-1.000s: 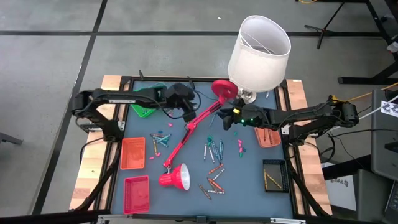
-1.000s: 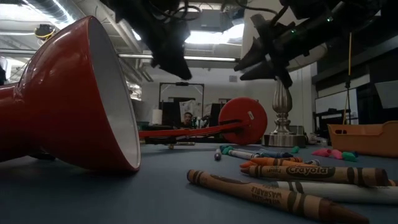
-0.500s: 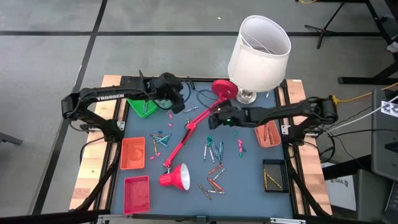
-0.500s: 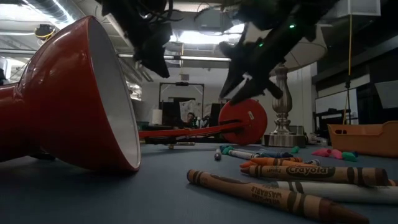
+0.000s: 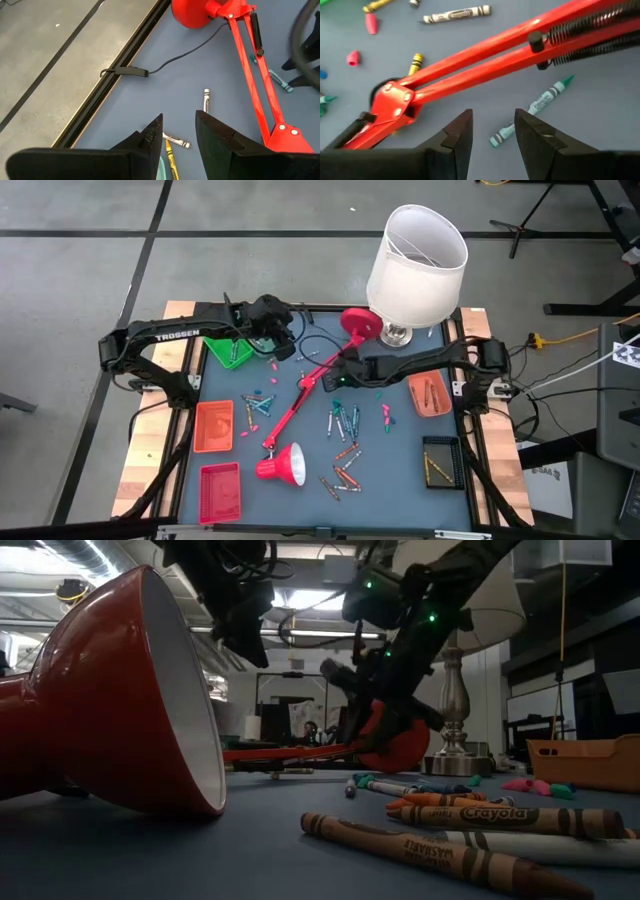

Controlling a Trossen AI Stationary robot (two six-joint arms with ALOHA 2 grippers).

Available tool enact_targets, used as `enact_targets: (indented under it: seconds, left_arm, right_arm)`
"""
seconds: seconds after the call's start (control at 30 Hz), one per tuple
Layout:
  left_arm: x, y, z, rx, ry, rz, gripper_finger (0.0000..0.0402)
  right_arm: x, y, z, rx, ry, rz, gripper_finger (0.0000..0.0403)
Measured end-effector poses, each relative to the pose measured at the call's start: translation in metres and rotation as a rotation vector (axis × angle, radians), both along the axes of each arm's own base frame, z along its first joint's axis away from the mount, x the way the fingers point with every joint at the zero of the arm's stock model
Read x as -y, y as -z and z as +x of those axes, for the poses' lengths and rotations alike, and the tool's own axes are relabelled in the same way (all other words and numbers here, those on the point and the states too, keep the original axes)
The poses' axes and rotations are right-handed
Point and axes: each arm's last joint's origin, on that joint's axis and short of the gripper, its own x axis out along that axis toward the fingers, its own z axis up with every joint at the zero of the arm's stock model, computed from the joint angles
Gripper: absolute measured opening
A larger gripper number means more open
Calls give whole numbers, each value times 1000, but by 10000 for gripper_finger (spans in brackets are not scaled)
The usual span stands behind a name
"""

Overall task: Sort crayons
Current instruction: Put the green crayon into the green bin

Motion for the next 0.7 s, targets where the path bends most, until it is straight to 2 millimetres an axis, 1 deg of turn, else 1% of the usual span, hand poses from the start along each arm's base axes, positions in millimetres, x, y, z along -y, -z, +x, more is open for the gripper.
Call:
enact_targets:
  seconds: [0.33,0.7]
  left_arm:
    - [0,0,0,-2,-1,-5,100]
    - [0,0,0,-2,-2,-5,100]
  right_arm:
    - [0,25,1,-69,54,16,143]
    - [0,28,-1,-95,67,28,143]
